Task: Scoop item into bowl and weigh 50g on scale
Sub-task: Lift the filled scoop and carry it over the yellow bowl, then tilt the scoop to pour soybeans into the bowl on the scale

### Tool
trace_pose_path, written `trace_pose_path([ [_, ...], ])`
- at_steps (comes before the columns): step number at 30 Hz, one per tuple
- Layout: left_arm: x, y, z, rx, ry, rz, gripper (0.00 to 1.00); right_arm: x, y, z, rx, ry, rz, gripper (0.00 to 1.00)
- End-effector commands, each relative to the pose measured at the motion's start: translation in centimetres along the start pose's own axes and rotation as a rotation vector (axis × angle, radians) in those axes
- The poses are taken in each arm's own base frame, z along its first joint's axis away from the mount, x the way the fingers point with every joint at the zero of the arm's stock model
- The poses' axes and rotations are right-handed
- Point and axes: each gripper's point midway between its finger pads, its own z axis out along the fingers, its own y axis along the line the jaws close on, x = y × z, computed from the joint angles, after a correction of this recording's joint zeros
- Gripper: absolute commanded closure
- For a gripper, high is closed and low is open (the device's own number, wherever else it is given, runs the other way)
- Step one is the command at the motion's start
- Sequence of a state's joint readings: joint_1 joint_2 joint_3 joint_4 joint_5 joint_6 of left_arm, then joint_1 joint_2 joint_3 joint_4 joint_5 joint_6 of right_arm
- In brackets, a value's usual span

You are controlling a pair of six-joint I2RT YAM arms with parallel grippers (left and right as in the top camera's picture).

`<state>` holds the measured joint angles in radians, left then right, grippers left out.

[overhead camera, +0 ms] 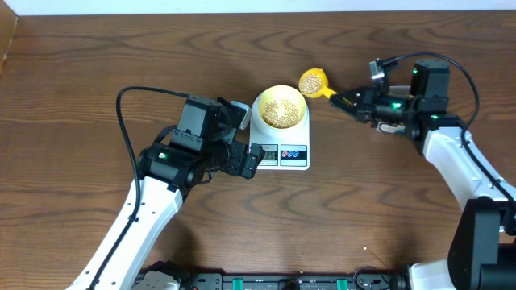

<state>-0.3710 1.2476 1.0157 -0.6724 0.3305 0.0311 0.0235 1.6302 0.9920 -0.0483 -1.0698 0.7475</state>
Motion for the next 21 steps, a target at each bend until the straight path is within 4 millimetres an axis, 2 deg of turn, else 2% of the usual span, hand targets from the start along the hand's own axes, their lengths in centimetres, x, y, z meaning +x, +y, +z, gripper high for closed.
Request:
trace_pose_path([
  [1, -0.1, 0.2, 0.0, -0.010, -0.003, 0.011, 0.02, 0.0, 0.2, 1.6, 0.026, -0.011, -0.077, 0.99],
  [15, -0.1, 0.2, 0.0, -0.010, -0.003, 0.011, 0.02, 1.8, 0.6, 5.0, 0.104, 0.005, -0.295, 0.99],
  [21, -0.1, 0.2, 0.0, -0.010, -0.003, 0.011, 0.02, 2.3, 0.5, 5.5, 0.149, 0.000, -0.352, 0.99],
])
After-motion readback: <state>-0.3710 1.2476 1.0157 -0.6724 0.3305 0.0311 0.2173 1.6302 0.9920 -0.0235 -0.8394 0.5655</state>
